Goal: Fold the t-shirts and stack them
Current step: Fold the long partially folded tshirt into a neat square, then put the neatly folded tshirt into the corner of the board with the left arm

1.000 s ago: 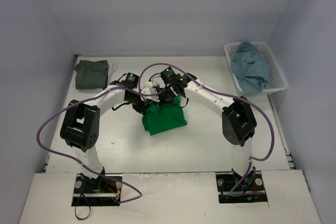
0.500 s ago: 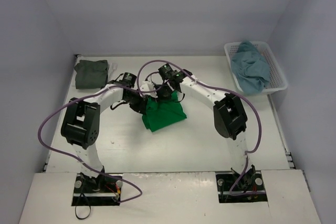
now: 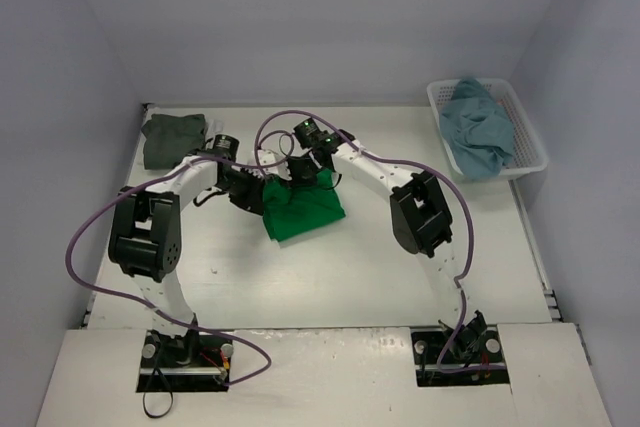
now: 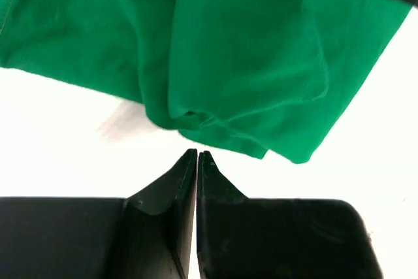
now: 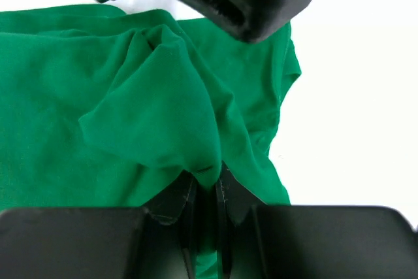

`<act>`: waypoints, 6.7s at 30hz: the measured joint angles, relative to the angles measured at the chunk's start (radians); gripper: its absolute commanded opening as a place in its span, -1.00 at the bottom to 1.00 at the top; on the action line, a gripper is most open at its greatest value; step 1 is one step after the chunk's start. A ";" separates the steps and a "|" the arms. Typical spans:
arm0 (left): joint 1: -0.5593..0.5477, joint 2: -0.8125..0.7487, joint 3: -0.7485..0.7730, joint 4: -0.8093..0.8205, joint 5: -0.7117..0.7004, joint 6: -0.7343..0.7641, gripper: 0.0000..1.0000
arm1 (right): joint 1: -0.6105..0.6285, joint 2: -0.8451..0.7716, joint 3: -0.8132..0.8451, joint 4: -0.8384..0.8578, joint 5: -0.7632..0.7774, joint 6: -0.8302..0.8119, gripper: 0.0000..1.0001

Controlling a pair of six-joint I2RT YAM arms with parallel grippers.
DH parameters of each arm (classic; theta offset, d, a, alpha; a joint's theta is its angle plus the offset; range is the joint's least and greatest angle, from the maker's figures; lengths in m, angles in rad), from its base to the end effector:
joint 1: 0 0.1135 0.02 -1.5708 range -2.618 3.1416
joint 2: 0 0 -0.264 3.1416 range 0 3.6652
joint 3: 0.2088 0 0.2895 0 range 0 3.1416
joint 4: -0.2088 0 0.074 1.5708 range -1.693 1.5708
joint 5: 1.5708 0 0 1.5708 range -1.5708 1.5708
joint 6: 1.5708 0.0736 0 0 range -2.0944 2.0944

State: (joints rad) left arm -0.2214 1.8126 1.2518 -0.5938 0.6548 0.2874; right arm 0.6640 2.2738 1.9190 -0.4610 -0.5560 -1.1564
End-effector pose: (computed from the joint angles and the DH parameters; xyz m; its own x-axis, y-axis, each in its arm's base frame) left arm 0.3887 -0.1334 0.1489 -0.7382 0.3966 -0.5456 0.6503 0.6333 -0.4196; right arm 0.4255 0.3823 0.1734 0.5089 -0.5890 -0.6278 -0.8504 -0.2312 -0.4725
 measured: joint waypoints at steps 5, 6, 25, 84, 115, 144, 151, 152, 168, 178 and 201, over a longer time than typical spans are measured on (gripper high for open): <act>0.035 -0.014 0.005 0.008 -0.011 -0.017 -1.00 | 0.009 0.040 0.055 0.019 -0.010 0.020 -0.23; 0.040 -0.019 0.005 0.012 -0.014 -0.021 -1.00 | 0.011 0.041 0.056 0.025 -0.010 0.027 -0.05; 0.080 -0.048 -0.002 0.073 -0.044 -0.129 -1.00 | 0.042 0.039 -0.036 0.362 0.134 0.146 -0.24; -0.068 0.209 0.186 0.331 -0.168 -0.176 -1.00 | -0.341 -0.240 -0.256 0.328 0.234 0.734 -1.00; 0.040 -0.062 0.168 0.243 -0.216 -0.192 -1.00 | -0.150 -0.062 -0.179 0.289 -0.185 0.765 -1.00; 0.145 0.119 0.129 0.048 -0.008 -0.406 0.31 | -0.139 -0.037 -0.192 0.278 -0.166 0.762 -1.00; 0.143 0.178 0.126 0.069 0.044 -0.456 0.32 | -0.140 -0.037 -0.196 0.278 -0.167 0.760 -1.00; 0.143 0.180 0.126 0.073 0.050 -0.463 0.33 | -0.141 -0.037 -0.196 0.278 -0.167 0.760 -1.00; 0.135 0.267 0.172 0.192 0.206 -0.637 0.45 | -0.148 -0.037 -0.201 0.278 -0.180 0.760 -1.00; 0.090 0.288 0.174 0.246 0.259 -0.686 0.45 | -0.148 -0.037 -0.201 0.278 -0.189 0.760 -1.00; 0.017 0.386 0.158 0.313 0.384 -0.742 -1.00 | -0.148 -0.037 -0.201 0.277 -0.204 0.759 -1.00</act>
State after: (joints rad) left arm -0.2047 2.1983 1.4101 -0.2810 1.0386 -0.4545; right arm 0.5156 2.2372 1.7184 -0.1841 -0.7605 -0.3973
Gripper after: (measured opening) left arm 0.075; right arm 0.001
